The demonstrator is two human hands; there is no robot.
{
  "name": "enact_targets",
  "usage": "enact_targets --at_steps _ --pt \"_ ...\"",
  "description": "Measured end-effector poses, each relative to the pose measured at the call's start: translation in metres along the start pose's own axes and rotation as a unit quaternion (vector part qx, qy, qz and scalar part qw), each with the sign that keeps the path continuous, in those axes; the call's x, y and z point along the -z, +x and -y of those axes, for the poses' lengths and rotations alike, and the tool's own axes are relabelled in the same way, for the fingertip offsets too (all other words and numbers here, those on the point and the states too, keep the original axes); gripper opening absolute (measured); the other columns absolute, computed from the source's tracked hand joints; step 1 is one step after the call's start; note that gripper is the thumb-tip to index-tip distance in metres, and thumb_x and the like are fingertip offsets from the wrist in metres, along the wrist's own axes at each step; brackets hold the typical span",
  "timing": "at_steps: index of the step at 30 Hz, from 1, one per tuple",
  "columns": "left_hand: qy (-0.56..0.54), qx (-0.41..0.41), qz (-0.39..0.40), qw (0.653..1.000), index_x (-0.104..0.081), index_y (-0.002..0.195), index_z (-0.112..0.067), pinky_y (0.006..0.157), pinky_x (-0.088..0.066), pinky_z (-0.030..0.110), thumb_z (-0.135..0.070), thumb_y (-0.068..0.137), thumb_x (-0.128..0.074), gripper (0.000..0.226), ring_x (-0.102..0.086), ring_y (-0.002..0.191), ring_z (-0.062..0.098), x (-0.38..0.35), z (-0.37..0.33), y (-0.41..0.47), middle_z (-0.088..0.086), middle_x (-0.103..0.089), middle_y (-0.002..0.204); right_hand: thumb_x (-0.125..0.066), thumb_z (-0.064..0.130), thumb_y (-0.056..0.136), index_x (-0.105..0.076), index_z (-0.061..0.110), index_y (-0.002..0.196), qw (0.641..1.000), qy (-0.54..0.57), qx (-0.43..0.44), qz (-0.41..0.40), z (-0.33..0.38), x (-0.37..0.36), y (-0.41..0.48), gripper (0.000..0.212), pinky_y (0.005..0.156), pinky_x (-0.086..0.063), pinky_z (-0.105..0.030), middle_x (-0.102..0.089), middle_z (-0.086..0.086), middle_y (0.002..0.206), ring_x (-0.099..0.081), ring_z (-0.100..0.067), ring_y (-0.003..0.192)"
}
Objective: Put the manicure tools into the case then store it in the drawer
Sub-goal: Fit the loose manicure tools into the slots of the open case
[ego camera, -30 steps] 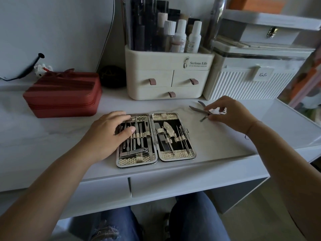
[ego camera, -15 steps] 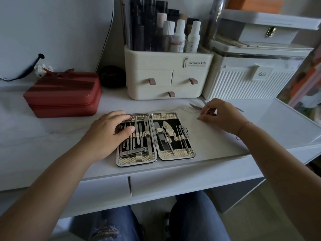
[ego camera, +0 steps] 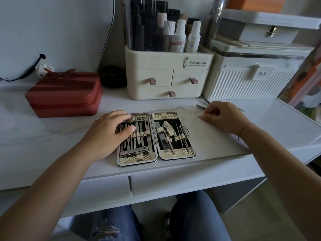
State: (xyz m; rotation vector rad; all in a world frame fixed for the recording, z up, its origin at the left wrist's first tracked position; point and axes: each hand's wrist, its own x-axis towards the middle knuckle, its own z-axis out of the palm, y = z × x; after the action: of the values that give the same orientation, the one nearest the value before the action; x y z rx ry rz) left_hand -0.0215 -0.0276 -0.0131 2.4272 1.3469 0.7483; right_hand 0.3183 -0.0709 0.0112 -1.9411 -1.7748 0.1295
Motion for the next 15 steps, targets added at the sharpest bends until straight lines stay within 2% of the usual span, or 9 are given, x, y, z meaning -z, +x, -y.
enact_targets --at_steps 3,6,11,15 --pt "0.001 -0.002 -0.002 1.0 -0.053 0.131 -0.021 0.103 -0.022 0.022 -0.055 0.085 -0.048 0.058 -0.038 0.131 0.012 0.0 0.0 0.0 -0.006 -0.045 0.141 -0.073 0.025 0.077 -0.069 0.019 0.08 1.0 -0.005 -0.009 0.026 -0.001 0.008 0.0 0.008 0.067 -0.044 -0.023 -0.067 -0.002 0.077 -0.061 -0.019 0.076" --pt "0.001 -0.003 -0.008 1.0 -0.052 0.131 -0.02 0.103 -0.022 0.022 -0.043 0.089 -0.053 0.048 -0.037 0.132 0.013 0.0 0.0 0.0 -0.005 -0.045 0.142 -0.074 0.022 0.076 -0.071 0.016 0.076 0.998 -0.031 -0.03 0.049 -0.002 0.019 -0.003 0.006 0.057 -0.04 -0.016 -0.069 -0.005 0.071 -0.064 -0.022 0.068" --pt "0.004 -0.001 -0.005 1.0 -0.052 0.132 -0.02 0.102 -0.022 0.021 -0.042 0.088 -0.052 0.049 -0.038 0.131 0.013 0.0 -0.002 0.0 -0.004 -0.045 0.142 -0.072 0.019 0.078 -0.07 0.014 0.072 0.994 -0.037 -0.049 0.087 0.004 0.025 -0.004 0.008 0.051 -0.035 -0.012 -0.056 0.007 0.053 -0.05 -0.005 0.052" --pt "0.004 0.002 0.0 1.0 -0.052 0.132 -0.02 0.103 -0.022 0.022 -0.043 0.088 -0.052 0.05 -0.037 0.132 0.013 0.001 -0.003 -0.001 -0.005 -0.044 0.142 -0.068 0.02 0.082 -0.067 0.016 0.074 0.99 -0.057 -0.045 0.124 0.008 0.025 -0.002 0.008 0.056 -0.036 -0.016 -0.056 0.008 0.059 -0.049 -0.004 0.057"
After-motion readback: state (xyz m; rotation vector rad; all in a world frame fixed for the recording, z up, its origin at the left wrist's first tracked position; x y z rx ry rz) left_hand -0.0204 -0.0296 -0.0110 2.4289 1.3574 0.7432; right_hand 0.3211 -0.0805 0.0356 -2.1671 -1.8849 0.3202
